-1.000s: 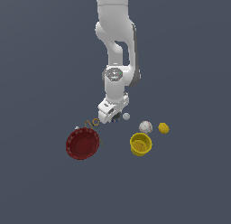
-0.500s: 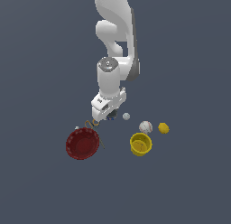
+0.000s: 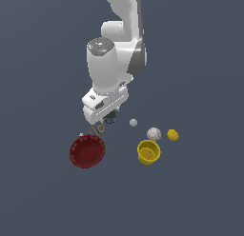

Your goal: Pick up a designated object from a clutter of objects.

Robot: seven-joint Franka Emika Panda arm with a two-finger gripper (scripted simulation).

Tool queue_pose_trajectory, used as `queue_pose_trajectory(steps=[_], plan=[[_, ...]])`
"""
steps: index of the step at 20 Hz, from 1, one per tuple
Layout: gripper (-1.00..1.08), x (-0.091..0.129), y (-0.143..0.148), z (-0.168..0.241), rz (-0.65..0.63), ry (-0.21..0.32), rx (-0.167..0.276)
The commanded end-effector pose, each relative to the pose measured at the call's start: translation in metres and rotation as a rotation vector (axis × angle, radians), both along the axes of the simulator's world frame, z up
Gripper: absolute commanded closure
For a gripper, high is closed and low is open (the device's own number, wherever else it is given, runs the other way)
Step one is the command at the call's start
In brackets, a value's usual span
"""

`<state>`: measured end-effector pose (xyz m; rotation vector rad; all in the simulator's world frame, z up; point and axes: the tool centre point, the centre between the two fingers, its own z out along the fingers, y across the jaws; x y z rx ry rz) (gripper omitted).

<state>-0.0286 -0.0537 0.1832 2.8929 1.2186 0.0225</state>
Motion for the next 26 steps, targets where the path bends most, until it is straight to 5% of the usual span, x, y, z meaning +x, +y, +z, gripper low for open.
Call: queue_pose_trajectory(steps=[1,16,26], plan=[[1.08,0.009,-0.008,0.022,-0.001,0.001,0.0],[1.08,0.065,-0.052,0.14,-0.008,0.01,-0.002],[1.08,0.089,-0.068,0.183,-0.01,0.013,-0.003]])
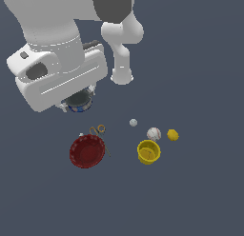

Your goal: Pick up a designated object from a clutter of objects.

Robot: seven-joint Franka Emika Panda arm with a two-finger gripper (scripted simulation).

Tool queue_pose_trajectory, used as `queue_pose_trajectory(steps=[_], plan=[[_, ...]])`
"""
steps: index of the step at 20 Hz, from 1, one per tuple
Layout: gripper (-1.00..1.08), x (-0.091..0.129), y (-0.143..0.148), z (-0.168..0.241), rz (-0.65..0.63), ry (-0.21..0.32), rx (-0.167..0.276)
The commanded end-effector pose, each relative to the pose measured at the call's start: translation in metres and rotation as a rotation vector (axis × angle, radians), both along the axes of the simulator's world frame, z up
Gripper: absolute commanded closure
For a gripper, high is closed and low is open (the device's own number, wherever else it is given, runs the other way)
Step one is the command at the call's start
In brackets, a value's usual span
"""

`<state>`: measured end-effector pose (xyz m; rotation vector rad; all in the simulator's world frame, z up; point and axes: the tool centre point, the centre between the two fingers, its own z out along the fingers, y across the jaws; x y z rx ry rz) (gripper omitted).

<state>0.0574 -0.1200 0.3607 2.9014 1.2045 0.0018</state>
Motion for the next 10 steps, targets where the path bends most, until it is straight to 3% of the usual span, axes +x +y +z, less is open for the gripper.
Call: queue_pose_trajectory(steps=[1,10], plan=[[1.08,0.0042,-0.0028,0.0077,0.0,0.0,0.0],[1.08,0.0102,-0.0062,0.017,-0.001,0.001,0.0]])
